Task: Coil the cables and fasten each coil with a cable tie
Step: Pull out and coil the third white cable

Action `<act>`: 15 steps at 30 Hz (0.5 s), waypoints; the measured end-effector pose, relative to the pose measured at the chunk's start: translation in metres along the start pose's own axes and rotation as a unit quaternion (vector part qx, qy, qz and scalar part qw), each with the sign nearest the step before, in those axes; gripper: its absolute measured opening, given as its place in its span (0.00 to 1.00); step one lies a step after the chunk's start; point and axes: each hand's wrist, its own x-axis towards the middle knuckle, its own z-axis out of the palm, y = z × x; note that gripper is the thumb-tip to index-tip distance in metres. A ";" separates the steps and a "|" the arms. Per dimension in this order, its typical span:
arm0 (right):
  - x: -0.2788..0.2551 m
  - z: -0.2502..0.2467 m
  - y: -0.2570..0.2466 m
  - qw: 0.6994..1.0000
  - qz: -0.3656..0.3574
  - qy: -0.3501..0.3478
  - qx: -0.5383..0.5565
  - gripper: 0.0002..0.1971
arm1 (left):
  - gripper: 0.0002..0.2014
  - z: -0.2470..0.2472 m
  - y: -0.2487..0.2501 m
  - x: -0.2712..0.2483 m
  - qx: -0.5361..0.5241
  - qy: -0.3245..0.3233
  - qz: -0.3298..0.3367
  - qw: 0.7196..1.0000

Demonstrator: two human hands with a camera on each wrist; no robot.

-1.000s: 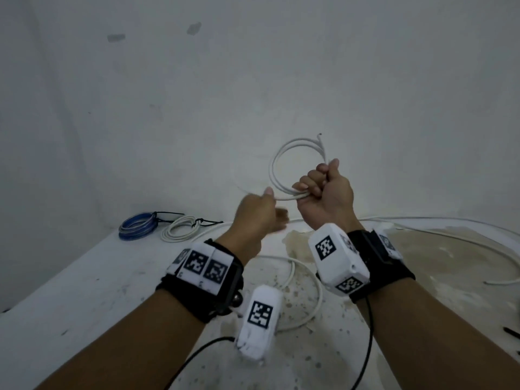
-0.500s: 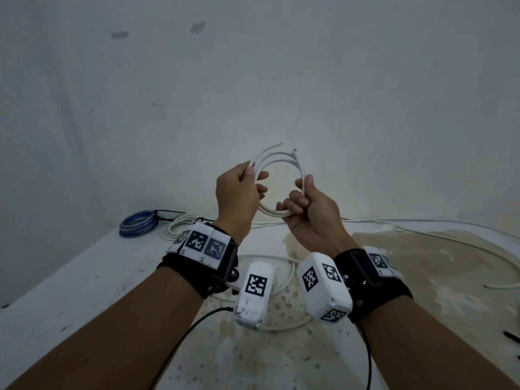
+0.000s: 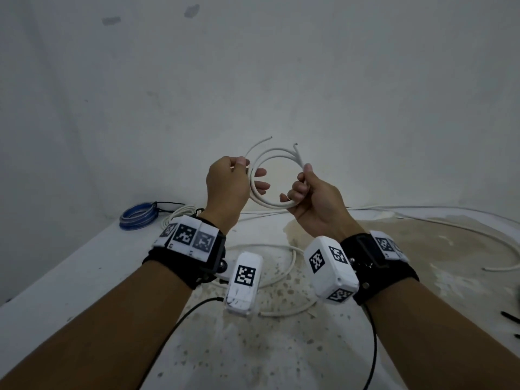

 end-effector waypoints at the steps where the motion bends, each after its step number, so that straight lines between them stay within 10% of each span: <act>1: 0.000 0.000 -0.001 1.000 -0.003 0.002 0.011 0.17 | 0.11 0.000 0.000 0.000 -0.002 -0.002 -0.008 1.000; 15: 0.004 -0.008 -0.008 0.999 -0.003 0.007 0.044 0.17 | 0.10 -0.014 -0.002 0.004 0.062 0.011 -0.010 0.998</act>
